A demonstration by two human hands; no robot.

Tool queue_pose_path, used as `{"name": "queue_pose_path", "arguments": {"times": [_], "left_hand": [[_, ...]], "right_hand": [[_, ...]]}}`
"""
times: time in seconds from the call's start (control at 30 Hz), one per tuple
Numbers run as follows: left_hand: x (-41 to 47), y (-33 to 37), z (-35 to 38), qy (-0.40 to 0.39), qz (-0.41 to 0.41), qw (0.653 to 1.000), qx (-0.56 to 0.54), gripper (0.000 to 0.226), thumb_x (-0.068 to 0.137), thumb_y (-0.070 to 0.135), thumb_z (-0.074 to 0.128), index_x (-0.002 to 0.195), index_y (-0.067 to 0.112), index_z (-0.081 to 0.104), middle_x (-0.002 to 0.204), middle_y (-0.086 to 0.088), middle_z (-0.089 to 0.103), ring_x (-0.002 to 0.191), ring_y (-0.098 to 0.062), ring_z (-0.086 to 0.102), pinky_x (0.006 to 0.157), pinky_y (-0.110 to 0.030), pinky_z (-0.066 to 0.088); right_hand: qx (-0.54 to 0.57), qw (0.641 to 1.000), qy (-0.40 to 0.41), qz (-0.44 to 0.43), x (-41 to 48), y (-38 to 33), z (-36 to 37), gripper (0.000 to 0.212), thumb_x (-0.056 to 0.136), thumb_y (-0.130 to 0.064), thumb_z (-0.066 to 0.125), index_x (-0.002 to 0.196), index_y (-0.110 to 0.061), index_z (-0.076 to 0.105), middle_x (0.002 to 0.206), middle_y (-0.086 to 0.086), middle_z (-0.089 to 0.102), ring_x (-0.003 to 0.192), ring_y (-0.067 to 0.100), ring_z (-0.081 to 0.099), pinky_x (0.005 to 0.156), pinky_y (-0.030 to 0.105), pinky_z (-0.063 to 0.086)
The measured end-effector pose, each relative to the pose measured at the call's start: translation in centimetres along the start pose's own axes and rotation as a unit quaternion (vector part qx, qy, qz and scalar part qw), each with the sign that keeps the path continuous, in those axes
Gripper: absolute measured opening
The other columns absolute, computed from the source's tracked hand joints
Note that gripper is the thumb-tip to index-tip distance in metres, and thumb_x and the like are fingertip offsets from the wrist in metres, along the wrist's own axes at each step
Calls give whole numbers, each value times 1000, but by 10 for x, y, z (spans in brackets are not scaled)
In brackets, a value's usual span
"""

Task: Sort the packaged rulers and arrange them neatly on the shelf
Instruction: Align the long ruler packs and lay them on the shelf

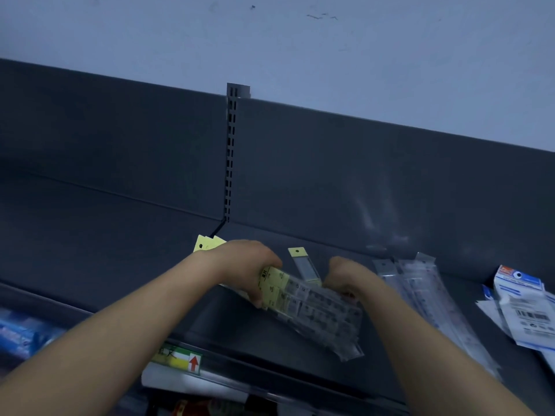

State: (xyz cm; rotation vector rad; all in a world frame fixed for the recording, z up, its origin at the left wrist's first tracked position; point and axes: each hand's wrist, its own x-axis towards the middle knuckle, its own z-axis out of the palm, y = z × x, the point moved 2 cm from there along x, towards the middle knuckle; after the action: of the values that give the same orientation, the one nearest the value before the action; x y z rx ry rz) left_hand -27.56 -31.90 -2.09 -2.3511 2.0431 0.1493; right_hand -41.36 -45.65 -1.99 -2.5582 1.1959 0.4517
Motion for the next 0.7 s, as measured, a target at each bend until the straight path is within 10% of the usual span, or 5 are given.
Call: {"name": "queue_pose_path", "arguments": {"times": [0.33,0.57,0.7], "left_hand": [[-8,3,8,82,-25,995,46,81,68,50,77,135,25,40,126,6,45,117,-15,45,96,-32,37],[-7,-3,17,48,-78,993,73,47,73,64,66,96,24,56,102,7,60,102,-16,55,85,-34,28],[-12,-13,23,85,-137,986,48,57,72,69,63,107,26,50,109,6,62,105,-19,58,89,-38,33]], "right_hand": [[174,968,52,-172,-7,-21,-4,30,90,-38,64,63,-25,63,57,-17,56,59,2,49,54,20,37],[249,955,29,-158,-13,-15,-6,40,97,-51,45,89,-24,74,85,-9,68,83,8,60,74,24,43],[372,917,123,-79,-4,9,-1,60,92,-62,44,97,-11,75,104,3,70,102,20,62,91,31,45]]}}
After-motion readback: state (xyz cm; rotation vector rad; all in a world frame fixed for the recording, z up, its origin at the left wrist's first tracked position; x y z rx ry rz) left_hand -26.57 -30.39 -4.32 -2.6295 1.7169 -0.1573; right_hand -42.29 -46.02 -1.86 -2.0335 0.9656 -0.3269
